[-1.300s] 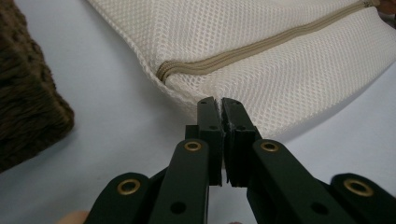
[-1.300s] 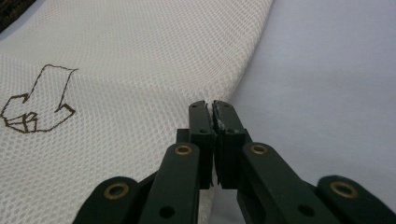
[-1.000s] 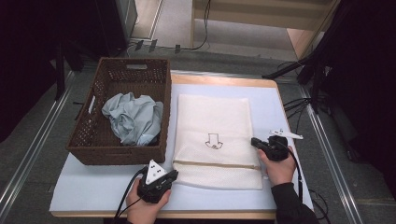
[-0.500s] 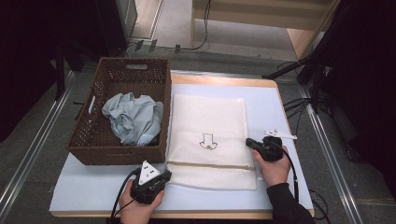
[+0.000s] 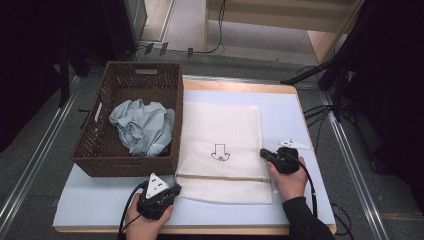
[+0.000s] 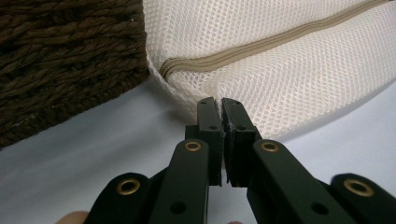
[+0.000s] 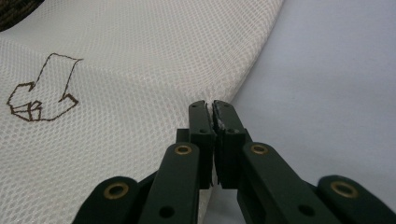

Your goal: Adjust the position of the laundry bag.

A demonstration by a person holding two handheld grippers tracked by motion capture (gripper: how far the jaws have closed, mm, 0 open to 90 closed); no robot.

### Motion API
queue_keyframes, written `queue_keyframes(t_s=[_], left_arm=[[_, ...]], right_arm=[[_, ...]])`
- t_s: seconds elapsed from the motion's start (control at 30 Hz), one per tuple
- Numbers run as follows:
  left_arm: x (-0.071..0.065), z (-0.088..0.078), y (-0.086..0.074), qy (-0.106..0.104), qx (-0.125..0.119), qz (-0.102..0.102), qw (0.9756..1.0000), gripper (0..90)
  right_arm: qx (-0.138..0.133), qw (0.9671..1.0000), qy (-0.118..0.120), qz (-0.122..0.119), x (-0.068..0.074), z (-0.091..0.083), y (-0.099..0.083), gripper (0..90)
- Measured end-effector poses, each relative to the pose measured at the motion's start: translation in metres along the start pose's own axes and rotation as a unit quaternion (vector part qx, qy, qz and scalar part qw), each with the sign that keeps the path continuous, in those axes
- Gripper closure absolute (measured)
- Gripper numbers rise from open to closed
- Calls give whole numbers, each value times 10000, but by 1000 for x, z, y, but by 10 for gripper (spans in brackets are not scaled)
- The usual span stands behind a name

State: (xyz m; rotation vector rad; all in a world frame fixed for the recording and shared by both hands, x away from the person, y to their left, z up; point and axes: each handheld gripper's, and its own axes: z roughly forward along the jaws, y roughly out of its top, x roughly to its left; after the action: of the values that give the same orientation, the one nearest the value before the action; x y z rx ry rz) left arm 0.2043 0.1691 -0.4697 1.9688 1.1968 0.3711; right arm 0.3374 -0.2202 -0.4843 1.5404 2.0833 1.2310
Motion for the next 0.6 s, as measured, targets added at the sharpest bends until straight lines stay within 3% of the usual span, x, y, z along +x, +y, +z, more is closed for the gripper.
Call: queue_keyframes(t_s=[0.07,0.1,0.13,0.17,0.2,0.23,0.3,0.6], left_arm=[[0,0,0,-16,-23,2,10000,862],[0,-2,0,-11,-103,-23,9999,832],[0,-2,0,-11,-103,-23,9999,788],[0,-4,-1,-2,-266,-40,9996,724],[0,-4,-1,-2,-266,-40,9996,669],[0,-6,-1,18,-337,-51,9994,669],[0,-10,0,-37,-523,-74,9986,563],[-7,-9,6,-55,-653,-36,9978,549]], right_arm=[[-18,10000,9,-18,-1,0,0,876],[-39,10000,43,18,-3,-1,0,793],[-39,10000,43,18,-3,-1,0,793],[-61,9999,22,111,-4,-2,0,625],[-82,9999,10,135,-6,-3,0,560],[-82,9999,10,135,-6,-3,0,560],[-172,9995,56,246,-11,-9,1,430],[-291,9991,50,291,-20,-31,-3,382]])
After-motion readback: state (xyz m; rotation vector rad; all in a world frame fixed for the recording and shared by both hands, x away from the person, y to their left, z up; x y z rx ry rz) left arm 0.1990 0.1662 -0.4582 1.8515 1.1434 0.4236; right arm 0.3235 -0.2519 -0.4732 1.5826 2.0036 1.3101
